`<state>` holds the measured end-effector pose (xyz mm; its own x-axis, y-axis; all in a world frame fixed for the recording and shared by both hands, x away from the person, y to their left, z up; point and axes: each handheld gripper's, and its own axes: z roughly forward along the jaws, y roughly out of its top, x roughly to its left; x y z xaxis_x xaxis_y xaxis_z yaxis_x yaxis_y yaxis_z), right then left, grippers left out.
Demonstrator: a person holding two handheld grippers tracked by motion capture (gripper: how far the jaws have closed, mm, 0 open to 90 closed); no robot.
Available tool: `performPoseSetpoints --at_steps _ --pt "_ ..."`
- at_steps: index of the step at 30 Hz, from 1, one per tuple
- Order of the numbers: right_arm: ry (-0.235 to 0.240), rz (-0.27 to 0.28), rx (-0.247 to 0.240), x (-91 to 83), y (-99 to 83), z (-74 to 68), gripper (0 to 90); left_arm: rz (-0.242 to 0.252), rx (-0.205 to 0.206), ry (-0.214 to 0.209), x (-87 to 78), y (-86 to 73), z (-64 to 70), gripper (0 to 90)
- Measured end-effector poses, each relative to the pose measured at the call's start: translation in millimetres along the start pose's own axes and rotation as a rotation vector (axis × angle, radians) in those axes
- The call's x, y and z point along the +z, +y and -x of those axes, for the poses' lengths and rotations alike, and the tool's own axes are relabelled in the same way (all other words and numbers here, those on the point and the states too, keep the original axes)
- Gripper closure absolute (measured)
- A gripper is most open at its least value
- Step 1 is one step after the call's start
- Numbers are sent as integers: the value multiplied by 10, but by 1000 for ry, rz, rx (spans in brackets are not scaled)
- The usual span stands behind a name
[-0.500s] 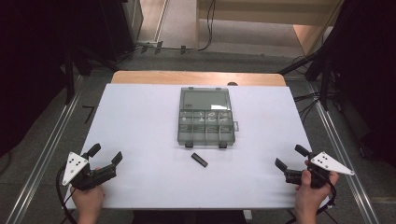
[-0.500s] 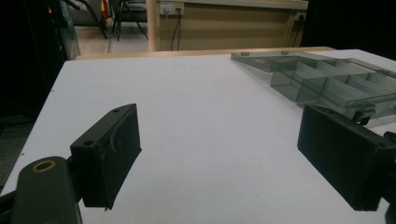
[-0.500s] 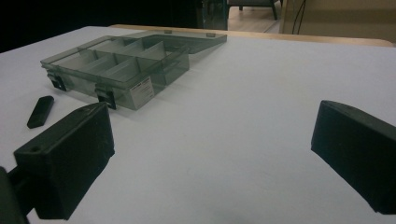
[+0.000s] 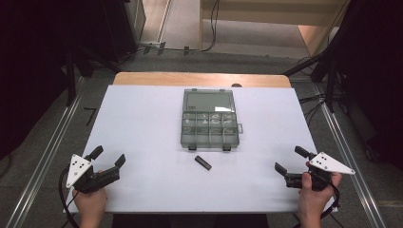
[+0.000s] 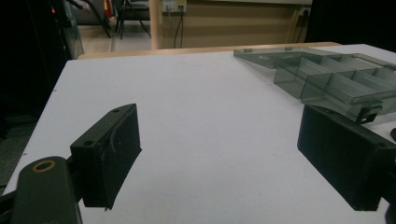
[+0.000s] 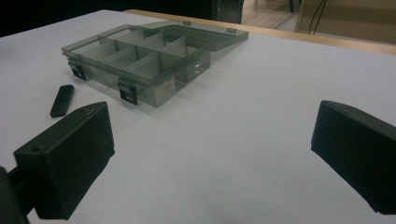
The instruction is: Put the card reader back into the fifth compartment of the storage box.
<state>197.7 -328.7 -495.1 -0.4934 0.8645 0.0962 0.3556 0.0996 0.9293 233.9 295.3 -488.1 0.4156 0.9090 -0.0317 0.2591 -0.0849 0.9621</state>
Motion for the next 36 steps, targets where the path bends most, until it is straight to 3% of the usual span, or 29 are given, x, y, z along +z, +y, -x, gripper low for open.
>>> performPoseSetpoints --at_steps 17,21,36 --pt "106 -85 -76 235 353 -324 0 -4 4 4 -7 -3 5 136" --pt "129 -115 -97 357 451 -405 0 -1 -1 1 -5 -4 4 136" --pt "191 -186 -128 667 562 -553 0 -3 4 4 -3 -2 6 136"
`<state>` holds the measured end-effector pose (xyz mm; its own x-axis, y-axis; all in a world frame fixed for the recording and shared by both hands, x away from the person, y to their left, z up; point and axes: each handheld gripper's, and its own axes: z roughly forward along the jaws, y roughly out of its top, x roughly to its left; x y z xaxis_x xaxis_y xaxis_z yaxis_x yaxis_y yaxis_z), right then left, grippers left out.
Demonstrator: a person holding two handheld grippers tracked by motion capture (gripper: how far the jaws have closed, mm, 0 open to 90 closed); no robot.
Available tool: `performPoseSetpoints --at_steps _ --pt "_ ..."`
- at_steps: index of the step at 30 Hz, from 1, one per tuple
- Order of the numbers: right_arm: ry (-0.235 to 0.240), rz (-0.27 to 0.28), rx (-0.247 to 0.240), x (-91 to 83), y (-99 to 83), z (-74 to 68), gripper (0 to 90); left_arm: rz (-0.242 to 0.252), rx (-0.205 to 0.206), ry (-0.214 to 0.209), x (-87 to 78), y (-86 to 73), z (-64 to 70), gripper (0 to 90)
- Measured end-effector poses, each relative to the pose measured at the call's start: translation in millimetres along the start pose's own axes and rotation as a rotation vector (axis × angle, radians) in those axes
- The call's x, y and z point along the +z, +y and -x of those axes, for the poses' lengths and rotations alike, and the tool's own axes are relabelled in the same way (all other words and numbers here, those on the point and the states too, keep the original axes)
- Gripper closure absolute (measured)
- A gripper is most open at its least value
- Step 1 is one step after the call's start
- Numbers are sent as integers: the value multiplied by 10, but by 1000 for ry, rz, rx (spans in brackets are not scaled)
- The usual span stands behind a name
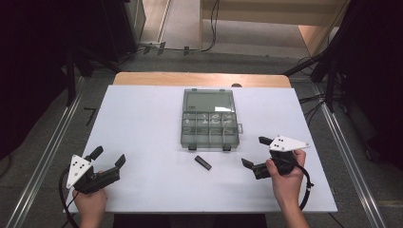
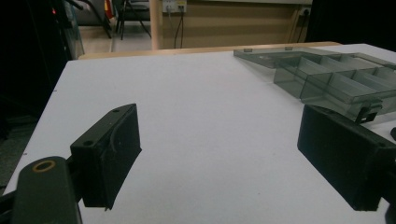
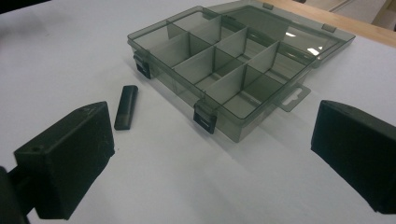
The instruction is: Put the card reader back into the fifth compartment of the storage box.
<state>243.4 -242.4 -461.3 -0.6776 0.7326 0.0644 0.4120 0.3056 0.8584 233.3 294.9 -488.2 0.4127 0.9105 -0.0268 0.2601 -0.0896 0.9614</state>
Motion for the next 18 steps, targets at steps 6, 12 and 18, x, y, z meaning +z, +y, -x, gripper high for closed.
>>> performPoseSetpoints --at_steps 6,12,18 --pt "17 -18 -9 87 76 -24 0 -1 3 2 2 -1 5 136" --pt "41 -45 -16 195 140 -52 0 -2 4 3 3 -1 6 136" --pt "70 -69 -27 295 210 -110 0 1 3 0 0 -2 5 136"
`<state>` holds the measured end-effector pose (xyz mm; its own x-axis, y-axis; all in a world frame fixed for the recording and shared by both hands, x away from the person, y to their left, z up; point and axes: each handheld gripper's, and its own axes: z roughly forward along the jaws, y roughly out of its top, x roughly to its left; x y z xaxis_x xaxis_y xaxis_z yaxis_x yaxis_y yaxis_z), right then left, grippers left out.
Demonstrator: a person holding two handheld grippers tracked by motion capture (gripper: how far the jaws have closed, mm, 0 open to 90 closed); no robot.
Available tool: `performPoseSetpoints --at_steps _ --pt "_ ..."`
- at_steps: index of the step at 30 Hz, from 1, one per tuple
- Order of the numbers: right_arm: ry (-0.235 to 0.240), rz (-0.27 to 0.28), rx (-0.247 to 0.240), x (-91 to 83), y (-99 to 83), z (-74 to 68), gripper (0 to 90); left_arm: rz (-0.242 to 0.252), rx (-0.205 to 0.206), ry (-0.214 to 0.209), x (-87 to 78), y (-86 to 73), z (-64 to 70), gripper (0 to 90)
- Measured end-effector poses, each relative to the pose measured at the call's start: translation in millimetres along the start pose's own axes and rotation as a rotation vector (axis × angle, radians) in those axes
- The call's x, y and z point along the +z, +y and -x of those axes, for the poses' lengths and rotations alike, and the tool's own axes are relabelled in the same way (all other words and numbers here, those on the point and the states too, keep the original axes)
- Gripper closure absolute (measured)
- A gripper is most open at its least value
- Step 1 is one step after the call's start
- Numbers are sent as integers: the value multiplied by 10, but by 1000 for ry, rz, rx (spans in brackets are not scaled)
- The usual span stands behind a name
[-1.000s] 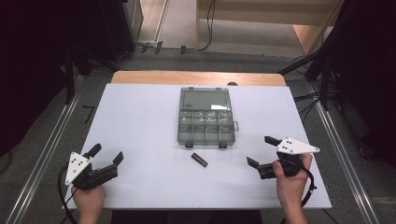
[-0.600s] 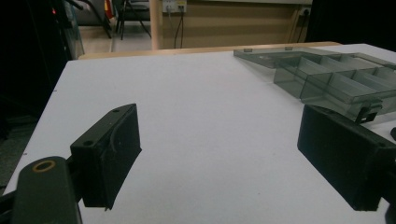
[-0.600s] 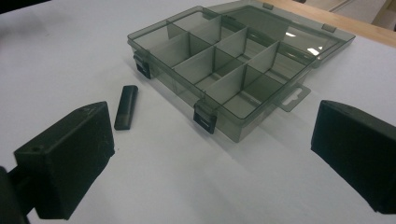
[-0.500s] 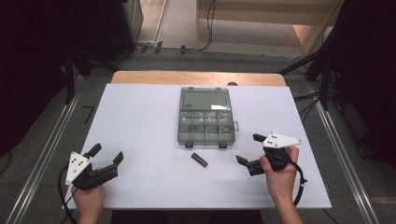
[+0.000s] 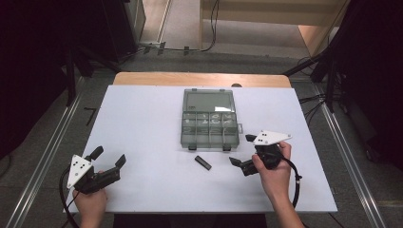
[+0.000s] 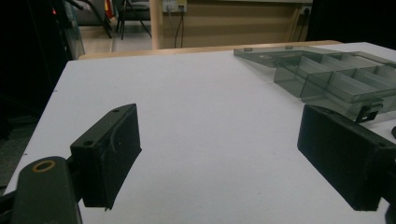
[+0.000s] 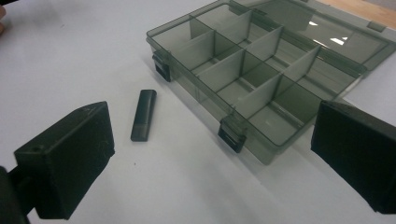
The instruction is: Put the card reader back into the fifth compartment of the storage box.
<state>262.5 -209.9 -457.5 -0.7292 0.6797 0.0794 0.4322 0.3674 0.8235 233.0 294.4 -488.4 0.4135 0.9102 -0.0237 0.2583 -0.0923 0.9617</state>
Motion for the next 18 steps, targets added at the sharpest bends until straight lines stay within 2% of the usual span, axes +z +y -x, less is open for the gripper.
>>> performPoseSetpoints --at_steps 7,18 --pt "17 -31 -14 141 123 -75 0 -2 3 2 4 1 2 136" --pt "42 -70 -48 337 216 -176 0 -2 3 2 4 2 1 136"
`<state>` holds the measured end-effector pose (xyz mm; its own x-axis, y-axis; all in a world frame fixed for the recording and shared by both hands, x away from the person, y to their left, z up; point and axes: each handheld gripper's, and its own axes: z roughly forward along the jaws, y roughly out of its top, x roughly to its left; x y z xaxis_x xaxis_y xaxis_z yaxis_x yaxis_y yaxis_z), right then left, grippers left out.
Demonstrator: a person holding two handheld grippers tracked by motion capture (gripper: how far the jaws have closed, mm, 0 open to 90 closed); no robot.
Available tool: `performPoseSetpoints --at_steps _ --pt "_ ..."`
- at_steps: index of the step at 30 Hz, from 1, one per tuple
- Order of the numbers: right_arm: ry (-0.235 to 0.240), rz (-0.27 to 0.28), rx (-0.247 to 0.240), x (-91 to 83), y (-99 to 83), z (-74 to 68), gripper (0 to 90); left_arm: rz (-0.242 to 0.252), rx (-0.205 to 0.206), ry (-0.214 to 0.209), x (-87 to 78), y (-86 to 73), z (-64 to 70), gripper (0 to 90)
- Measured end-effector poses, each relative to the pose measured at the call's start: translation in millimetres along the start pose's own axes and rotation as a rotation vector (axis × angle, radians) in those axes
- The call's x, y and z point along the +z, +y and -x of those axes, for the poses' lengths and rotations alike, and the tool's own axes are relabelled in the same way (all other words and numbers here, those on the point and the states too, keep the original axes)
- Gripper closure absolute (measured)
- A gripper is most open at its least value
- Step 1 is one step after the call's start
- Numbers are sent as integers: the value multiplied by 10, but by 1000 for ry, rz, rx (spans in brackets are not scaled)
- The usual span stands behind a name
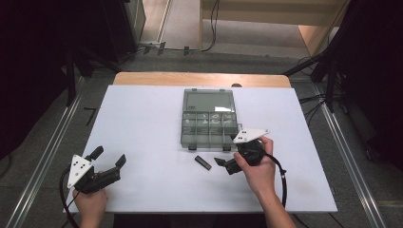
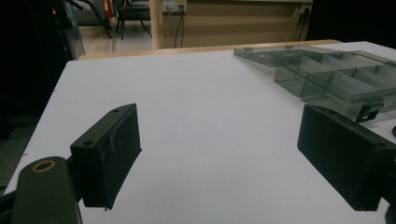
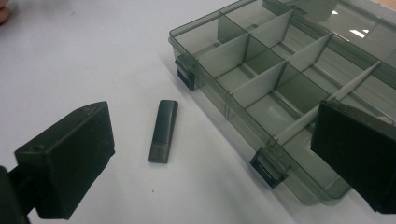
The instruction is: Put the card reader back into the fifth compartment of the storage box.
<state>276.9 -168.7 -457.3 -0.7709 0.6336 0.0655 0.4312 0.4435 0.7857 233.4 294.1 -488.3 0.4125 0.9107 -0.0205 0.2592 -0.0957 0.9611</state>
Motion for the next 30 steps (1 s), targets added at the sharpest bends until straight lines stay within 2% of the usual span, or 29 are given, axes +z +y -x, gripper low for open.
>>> performPoseSetpoints --at_steps 2,9,25,27,30 --pt "-8 -1 -4 27 21 -19 50 1 -1 0 0 0 -1 136" --pt "23 -16 -27 120 85 -71 50 1 -2 -2 1 0 -3 136" --pt "71 -73 -42 336 152 -210 56 0 -3 -3 0 1 -5 136" --pt "67 -82 -43 356 155 -231 133 2 -5 -3 2 1 -4 135" --pt "58 -92 -50 389 156 -265 136 1 -5 -3 3 1 -3 136"
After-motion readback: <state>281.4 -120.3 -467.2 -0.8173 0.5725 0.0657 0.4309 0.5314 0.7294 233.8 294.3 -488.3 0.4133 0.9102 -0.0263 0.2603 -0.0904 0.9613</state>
